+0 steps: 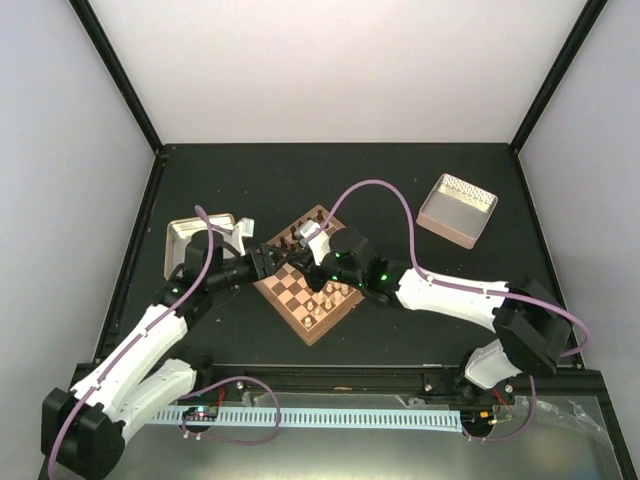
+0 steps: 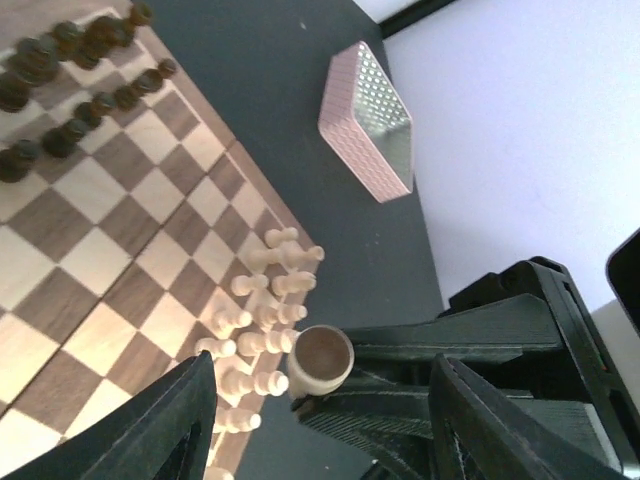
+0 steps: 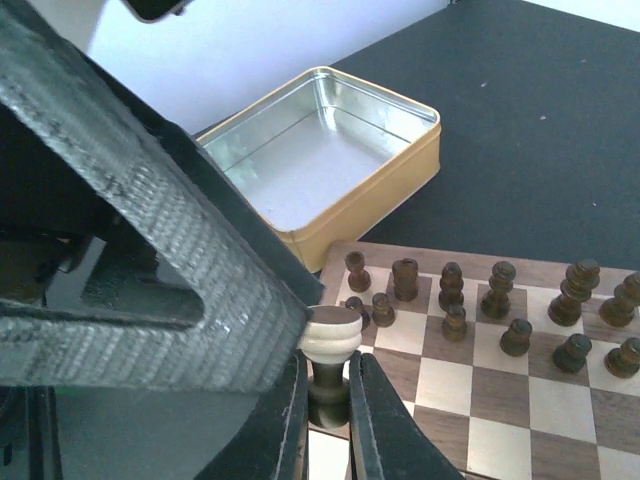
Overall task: Set up the chess pieces on the board
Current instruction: Place the chess piece on the chessboard.
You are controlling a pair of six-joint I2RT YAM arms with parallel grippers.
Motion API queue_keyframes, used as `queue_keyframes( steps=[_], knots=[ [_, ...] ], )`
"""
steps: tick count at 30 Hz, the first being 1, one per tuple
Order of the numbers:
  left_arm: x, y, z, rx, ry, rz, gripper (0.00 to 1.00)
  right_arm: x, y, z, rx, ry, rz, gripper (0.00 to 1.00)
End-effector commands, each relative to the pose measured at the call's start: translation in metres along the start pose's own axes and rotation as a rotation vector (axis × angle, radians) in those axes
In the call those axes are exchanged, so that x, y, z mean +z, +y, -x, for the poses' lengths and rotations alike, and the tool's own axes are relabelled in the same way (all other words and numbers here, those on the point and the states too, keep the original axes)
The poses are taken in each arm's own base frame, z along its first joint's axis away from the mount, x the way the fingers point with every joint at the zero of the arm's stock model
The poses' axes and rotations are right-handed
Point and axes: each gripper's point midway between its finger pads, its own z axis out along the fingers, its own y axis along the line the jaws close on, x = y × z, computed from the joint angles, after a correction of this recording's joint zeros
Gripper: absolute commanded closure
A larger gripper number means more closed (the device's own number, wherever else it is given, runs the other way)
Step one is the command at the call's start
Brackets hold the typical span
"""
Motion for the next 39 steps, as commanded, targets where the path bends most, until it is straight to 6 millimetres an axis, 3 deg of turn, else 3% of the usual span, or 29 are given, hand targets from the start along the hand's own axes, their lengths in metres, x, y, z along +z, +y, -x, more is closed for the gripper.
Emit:
queue_keyframes(
  steps=[1,8,16,19,25,31,34,39],
  knots=[
    [0.001,-0.029,0.005,-0.004,0.038,-0.147,0.42,-0.005,0.011,0.013,-0.027,-0.053,0.049,0.96],
    [0.010,-0.021,-0.001,-0.028,0.089,-0.142,0.67,-0.005,0.011,0.016,0.001,-0.056,0.044,0.96],
    [0.016,-0.014,-0.004,-0.036,0.107,-0.131,0.88,-0.005,0.012,0.017,0.011,-0.067,0.055,0.96],
    [0.015,-0.015,-0.003,-0.032,0.101,-0.135,0.93,-0.006,0.010,0.018,0.049,-0.065,0.038,0.90],
    [0.004,-0.032,0.006,-0.025,0.049,-0.181,0.94,-0.021,0.012,0.034,0.254,-0.102,0.086,0.62],
    [-0.015,-0.061,0.021,-0.066,-0.016,-0.256,0.94,-0.065,0.015,0.073,0.482,-0.304,0.208,0.47],
    [-0.026,-0.077,0.027,-0.122,-0.047,-0.322,0.94,-0.082,0.009,0.082,0.622,-0.383,0.238,0.43],
    [-0.042,-0.095,0.037,-0.223,-0.098,-0.413,0.94,-0.084,0.019,0.098,0.742,-0.385,0.331,0.43]
  ],
)
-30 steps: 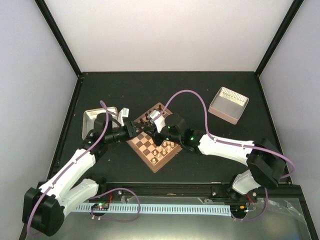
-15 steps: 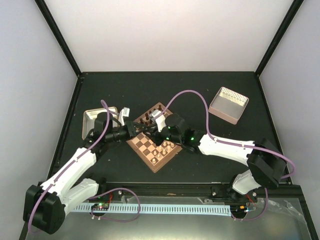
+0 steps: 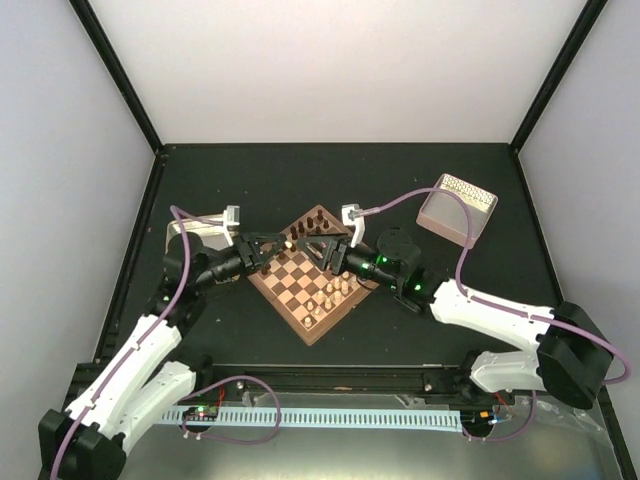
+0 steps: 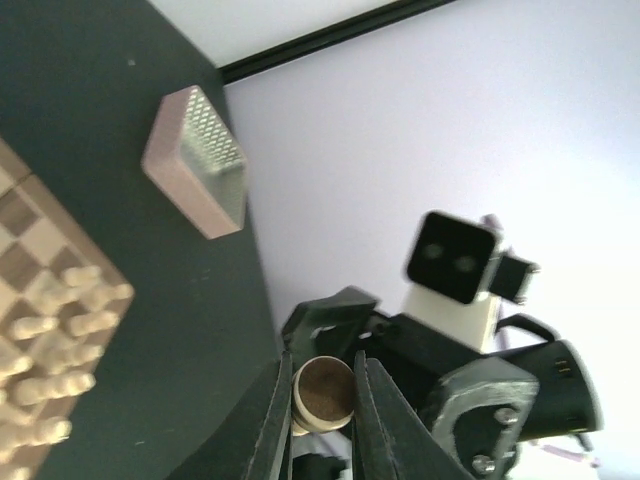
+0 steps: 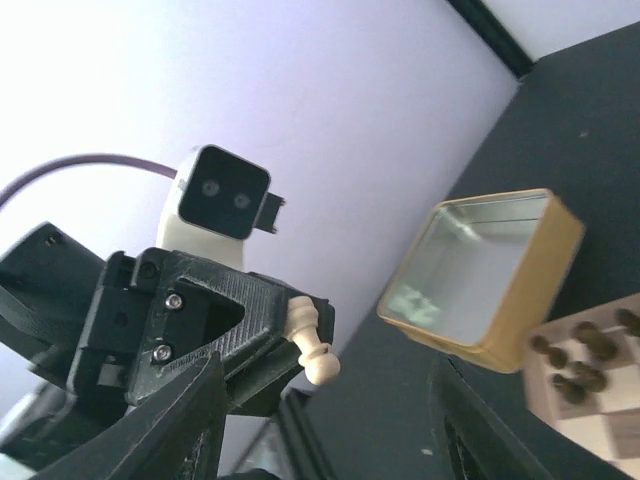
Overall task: Set up the chess pieces on the board
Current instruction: Place the chess piece on the chessboard.
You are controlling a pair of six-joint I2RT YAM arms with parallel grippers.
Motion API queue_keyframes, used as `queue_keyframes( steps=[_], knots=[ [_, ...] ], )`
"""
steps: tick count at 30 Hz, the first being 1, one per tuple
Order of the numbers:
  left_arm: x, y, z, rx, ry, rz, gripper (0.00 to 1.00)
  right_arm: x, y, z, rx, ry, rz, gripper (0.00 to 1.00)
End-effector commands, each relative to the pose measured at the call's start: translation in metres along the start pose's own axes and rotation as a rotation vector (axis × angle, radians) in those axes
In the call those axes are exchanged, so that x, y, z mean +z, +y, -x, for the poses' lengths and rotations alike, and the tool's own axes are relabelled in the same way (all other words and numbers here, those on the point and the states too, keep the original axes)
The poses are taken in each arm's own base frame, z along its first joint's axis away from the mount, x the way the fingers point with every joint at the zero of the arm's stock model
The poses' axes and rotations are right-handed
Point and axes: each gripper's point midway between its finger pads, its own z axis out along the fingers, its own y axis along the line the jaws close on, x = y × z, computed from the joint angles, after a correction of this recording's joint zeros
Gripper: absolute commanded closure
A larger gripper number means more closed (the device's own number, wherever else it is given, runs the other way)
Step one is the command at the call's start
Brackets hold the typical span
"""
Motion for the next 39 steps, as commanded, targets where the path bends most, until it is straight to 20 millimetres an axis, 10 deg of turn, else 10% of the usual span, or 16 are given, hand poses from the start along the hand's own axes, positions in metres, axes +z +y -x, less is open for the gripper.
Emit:
queue_keyframes(
  steps=[1,8,22,39],
  knots=[
    [-0.009,-0.034,0.012,-0.121,-0.065,-0.135,0.94,0.004,0.032,0.018,0.166,-0.036,0.145,0.44],
    [-0.010,-0.039,0.009,-0.269,-0.043,-0.217,0.94,0.008,0.057,0.016,0.215,-0.001,0.291,0.48],
    [-0.009,-0.031,0.010,-0.298,-0.064,-0.209,0.94,0.023,0.026,0.002,0.268,0.043,0.149,0.49],
    [-0.011,-0.026,0.009,-0.320,-0.076,-0.215,0.95,0.028,0.034,0.016,0.274,-0.016,0.197,0.86]
  ],
)
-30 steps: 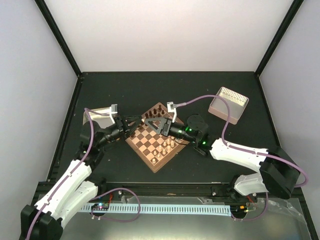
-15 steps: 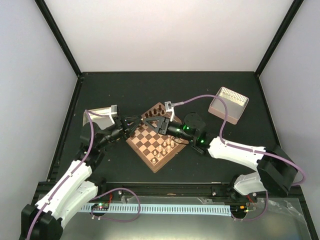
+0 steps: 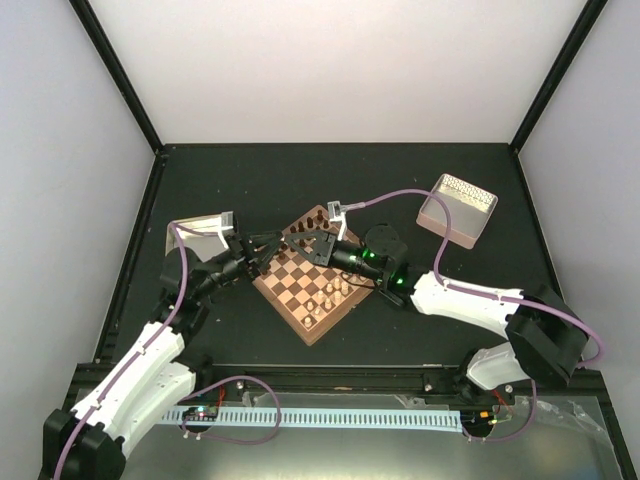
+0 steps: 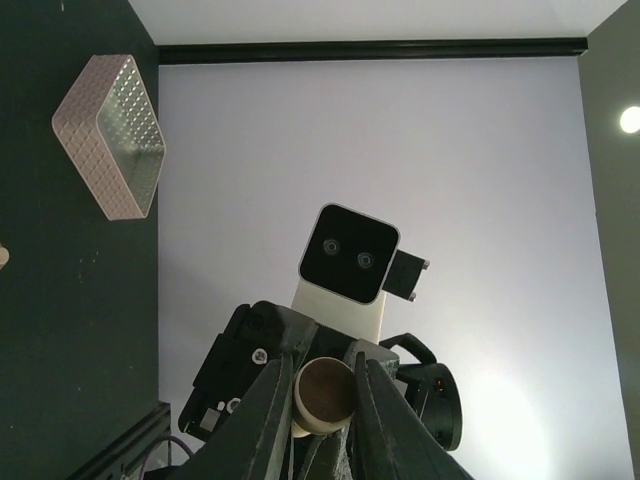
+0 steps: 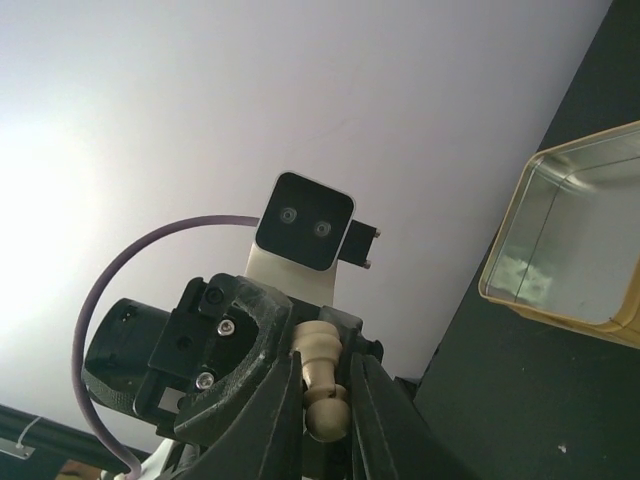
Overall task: Set up the chess pieces on the board
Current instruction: Place the chess piece on the chessboard.
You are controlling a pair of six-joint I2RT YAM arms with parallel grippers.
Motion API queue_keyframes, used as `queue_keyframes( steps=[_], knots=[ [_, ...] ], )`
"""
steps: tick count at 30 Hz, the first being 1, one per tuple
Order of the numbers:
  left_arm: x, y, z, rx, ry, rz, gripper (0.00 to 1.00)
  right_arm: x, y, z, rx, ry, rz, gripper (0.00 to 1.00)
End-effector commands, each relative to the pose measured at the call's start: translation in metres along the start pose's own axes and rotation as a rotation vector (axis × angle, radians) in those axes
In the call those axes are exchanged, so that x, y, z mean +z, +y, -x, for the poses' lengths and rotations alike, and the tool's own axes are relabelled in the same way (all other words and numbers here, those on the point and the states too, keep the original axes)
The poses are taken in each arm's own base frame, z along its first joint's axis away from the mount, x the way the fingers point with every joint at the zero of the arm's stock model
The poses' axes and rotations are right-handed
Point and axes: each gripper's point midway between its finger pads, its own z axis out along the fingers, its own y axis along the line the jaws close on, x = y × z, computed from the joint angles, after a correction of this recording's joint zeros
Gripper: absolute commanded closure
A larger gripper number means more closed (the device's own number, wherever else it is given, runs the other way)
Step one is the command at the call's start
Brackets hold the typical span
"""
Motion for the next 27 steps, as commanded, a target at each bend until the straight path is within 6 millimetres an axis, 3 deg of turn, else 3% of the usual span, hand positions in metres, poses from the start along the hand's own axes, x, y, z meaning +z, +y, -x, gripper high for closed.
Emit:
queue_keyframes(
  steps=[1,9,14,19,22,27],
  knots=[
    [-0.002,-0.010,0.001,0.000,-0.017,-0.039,0.95,0.002,0.021,0.012,-0.017,-0.038,0.055,0.88],
    [-0.001,-0.006,0.003,-0.008,-0.021,-0.028,0.95,0.004,0.023,0.005,-0.010,0.005,0.071,0.81],
    [0.000,-0.003,0.005,-0.007,-0.031,-0.018,0.95,0.006,0.023,0.003,0.000,0.019,0.073,0.94],
    [0.000,0.003,0.007,-0.001,-0.040,0.010,0.94,0.006,0.026,0.005,-0.009,0.023,0.057,0.99],
    [-0.001,0.008,0.007,0.017,-0.046,0.033,0.89,0.003,0.022,0.004,-0.008,0.023,0.029,0.99],
    [-0.003,0.019,0.008,0.044,-0.056,0.078,0.73,-0.003,0.013,0.000,-0.002,0.037,-0.032,0.99]
  ],
)
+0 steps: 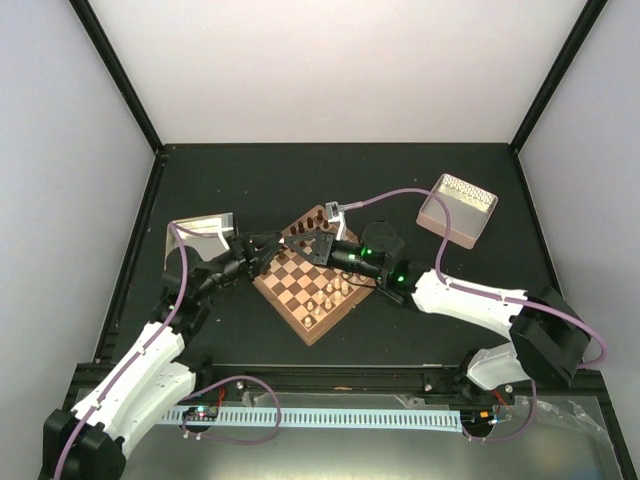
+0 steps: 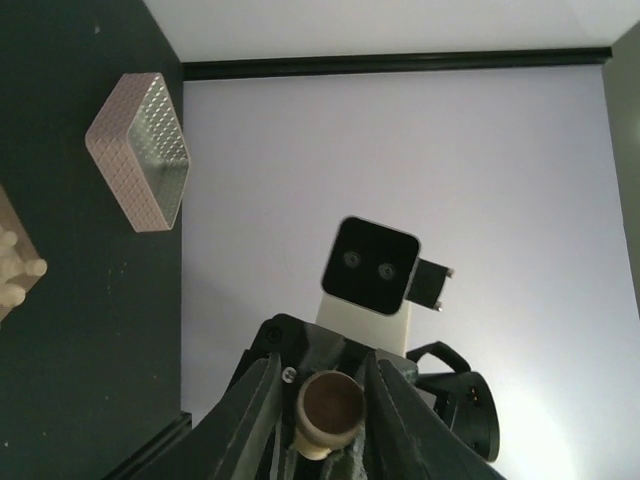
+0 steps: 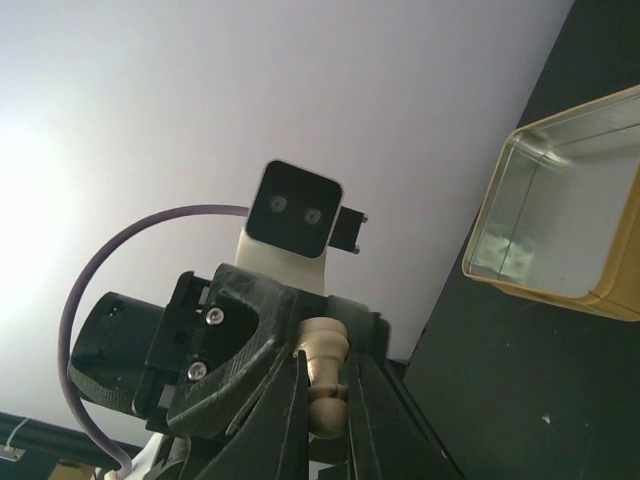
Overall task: Set up the chess pieces on the board
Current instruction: Place the chess piece on the chessboard.
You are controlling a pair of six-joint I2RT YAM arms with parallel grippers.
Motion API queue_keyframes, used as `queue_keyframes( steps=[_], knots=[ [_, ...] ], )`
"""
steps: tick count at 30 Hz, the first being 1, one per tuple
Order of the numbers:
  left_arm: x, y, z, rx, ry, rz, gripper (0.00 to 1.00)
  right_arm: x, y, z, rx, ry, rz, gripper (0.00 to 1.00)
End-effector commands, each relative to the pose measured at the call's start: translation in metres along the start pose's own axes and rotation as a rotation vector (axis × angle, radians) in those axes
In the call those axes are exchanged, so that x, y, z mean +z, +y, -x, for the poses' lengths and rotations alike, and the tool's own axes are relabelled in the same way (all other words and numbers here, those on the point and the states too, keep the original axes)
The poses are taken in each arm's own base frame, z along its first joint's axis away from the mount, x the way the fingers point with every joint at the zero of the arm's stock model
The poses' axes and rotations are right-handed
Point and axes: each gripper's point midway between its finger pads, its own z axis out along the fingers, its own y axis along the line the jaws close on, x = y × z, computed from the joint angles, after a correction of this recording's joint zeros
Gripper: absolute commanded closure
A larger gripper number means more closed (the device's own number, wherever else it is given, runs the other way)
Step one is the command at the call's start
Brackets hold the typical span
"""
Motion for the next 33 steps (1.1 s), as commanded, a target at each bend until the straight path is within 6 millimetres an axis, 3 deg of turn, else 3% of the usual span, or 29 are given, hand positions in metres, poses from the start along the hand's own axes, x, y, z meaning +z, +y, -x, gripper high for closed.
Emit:
queue_keyframes(
  steps=[1,6,8,13,17,23,33],
  knots=[
    [-0.003,0.014,0.003,0.033,-0.026,0.059,0.70,-0.006,0.015,0.003,-0.022,0.004,-0.009,0.99],
    [-0.006,0.032,0.003,0.071,-0.031,0.128,0.46,-0.010,-0.008,-0.006,-0.017,0.056,-0.132,0.99],
    [-0.008,0.042,0.004,0.103,-0.034,0.166,0.39,-0.013,-0.026,-0.014,-0.018,0.094,-0.221,0.99],
    [-0.030,0.080,0.018,0.254,-0.136,0.361,0.31,-0.032,-0.086,-0.028,-0.153,0.242,-0.553,0.98],
    [-0.064,0.089,0.042,0.454,-0.306,0.506,0.29,-0.043,-0.112,-0.037,-0.263,0.419,-0.741,0.98],
    [-0.098,0.050,0.058,0.640,-0.486,0.533,0.28,-0.035,-0.138,-0.057,-0.370,0.684,-0.922,0.99],
    [-0.133,-0.005,0.049,0.799,-0.554,0.550,0.26,-0.036,-0.163,-0.107,-0.525,1.015,-1.120,0.99]
  ],
)
